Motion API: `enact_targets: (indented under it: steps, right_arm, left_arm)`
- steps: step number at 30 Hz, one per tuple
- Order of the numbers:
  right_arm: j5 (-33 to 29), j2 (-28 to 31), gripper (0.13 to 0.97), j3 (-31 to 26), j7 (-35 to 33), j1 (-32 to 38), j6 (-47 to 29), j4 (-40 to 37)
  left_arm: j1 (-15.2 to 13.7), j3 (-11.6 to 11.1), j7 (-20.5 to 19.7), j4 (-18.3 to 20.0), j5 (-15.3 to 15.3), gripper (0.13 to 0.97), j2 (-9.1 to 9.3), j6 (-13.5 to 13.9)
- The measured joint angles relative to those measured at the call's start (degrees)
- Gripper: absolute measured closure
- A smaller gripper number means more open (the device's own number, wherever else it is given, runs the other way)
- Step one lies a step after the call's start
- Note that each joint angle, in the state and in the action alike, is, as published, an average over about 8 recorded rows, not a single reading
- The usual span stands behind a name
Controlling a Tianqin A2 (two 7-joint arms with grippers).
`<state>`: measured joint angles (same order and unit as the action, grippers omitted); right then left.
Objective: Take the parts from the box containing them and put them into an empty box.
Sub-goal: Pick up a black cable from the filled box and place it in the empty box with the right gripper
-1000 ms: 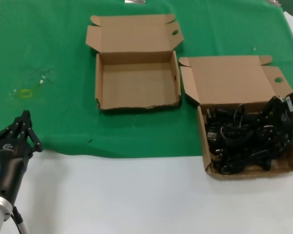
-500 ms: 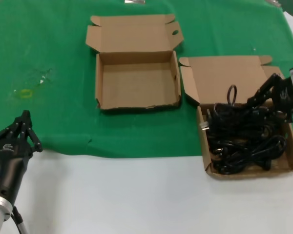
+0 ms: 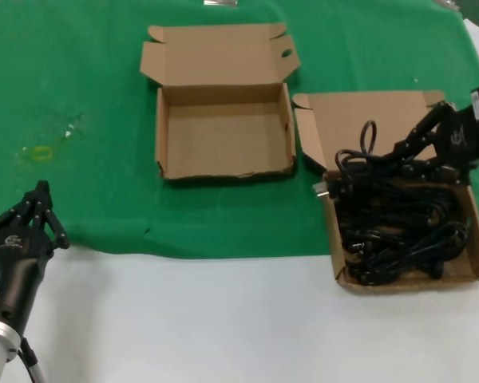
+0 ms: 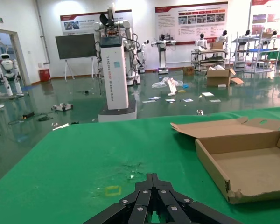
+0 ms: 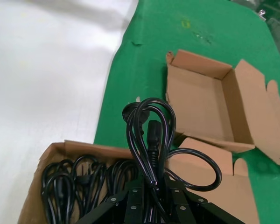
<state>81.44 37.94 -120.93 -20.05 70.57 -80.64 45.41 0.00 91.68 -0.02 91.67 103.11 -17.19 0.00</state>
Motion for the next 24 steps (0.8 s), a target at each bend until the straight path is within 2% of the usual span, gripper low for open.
enact_targets:
  steps: [15, 20, 24]
  right_arm:
    - [0.5, -5.62, 0.881, -0.43, -2.07, 2.63, 2.44, -4.66]
    - [0.24, -9.07, 0.881, -0.98, -4.75, 4.96, 3.43, -10.0]
    - [-0.08, -12.77, 0.881, -1.27, -8.62, 7.89, 4.77, -17.45]
  left_arm:
    - [0.0, 0.0, 0.0, 0.0, 0.0, 0.953, 0.0, 0.0]
    - [0.0, 0.0, 0.0, 0.0, 0.0, 0.953, 0.0, 0.0]
    - [0.0, 0.0, 0.0, 0.0, 0.0, 0.953, 0.0, 0.0]
